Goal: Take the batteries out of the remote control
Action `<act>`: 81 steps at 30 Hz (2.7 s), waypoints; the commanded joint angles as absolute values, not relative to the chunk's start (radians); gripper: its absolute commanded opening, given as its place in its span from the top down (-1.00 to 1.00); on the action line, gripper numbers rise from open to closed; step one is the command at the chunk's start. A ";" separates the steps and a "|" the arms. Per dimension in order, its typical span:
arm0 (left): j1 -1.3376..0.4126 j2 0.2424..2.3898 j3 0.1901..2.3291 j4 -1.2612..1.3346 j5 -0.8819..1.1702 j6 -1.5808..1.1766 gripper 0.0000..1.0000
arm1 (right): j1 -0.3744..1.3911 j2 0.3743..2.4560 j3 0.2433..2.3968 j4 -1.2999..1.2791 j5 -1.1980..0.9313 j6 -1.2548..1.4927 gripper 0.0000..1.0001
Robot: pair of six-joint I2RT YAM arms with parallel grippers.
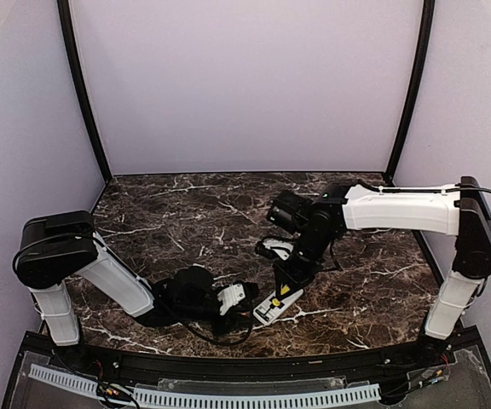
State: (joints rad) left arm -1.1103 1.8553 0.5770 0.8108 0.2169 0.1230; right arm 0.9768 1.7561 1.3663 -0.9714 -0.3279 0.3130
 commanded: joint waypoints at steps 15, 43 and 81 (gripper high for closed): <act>-1.122 1.861 0.614 0.760 0.220 0.129 0.28 | 0.893 1.735 1.211 -0.812 -0.442 0.318 1.00; -1.121 1.857 0.601 0.771 0.207 0.134 0.25 | 0.894 1.764 1.341 -0.855 -0.431 0.342 1.00; -1.121 1.832 0.577 0.801 0.200 0.132 0.25 | 0.945 1.753 1.387 -0.948 -0.365 0.362 1.00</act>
